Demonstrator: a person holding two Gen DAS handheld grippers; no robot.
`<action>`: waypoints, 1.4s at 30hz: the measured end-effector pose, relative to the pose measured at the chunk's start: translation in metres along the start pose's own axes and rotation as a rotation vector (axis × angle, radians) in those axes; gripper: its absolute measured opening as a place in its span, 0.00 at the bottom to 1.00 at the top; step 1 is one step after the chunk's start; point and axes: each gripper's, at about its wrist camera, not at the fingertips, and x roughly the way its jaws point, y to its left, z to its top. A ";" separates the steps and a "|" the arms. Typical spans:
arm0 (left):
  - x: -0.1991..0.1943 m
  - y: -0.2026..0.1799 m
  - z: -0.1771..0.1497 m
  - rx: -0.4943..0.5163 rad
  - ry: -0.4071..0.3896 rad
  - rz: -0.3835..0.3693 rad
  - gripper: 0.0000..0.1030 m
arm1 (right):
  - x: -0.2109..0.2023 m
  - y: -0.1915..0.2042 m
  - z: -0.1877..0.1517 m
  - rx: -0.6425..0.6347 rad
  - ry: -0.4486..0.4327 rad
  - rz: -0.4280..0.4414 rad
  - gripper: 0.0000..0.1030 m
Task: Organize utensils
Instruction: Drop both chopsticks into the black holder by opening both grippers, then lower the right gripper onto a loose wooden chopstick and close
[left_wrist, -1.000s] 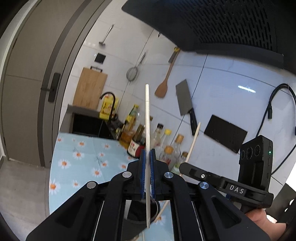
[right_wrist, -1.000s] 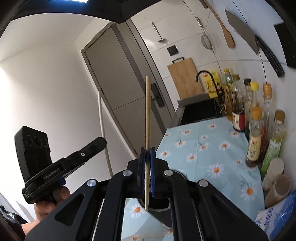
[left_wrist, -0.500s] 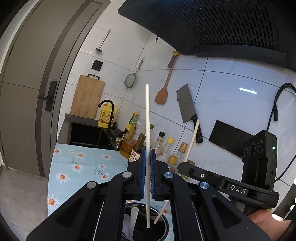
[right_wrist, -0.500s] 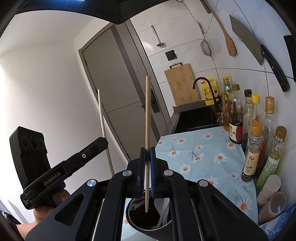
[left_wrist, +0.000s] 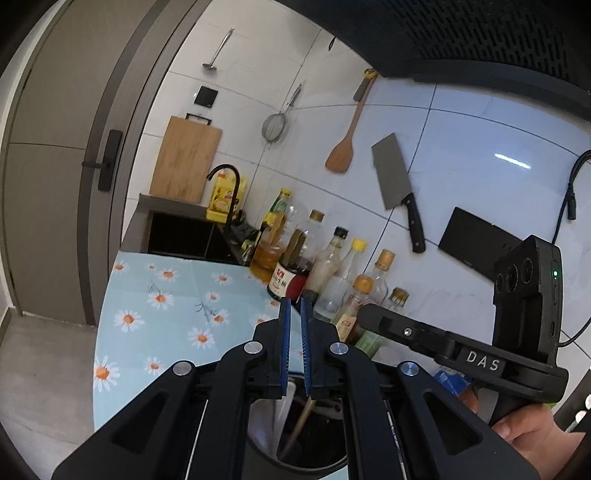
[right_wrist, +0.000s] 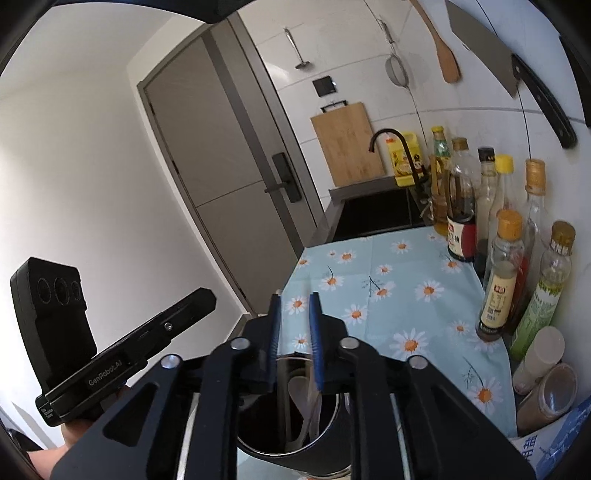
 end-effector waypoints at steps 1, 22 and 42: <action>0.000 0.002 -0.001 -0.009 0.008 0.002 0.05 | 0.000 -0.001 -0.001 0.006 0.002 -0.003 0.17; -0.045 -0.003 0.000 -0.036 0.029 -0.010 0.30 | -0.036 0.002 -0.007 0.042 0.052 -0.016 0.22; -0.084 -0.016 -0.033 -0.026 0.159 0.030 0.39 | -0.087 -0.007 -0.046 0.154 0.198 -0.084 0.53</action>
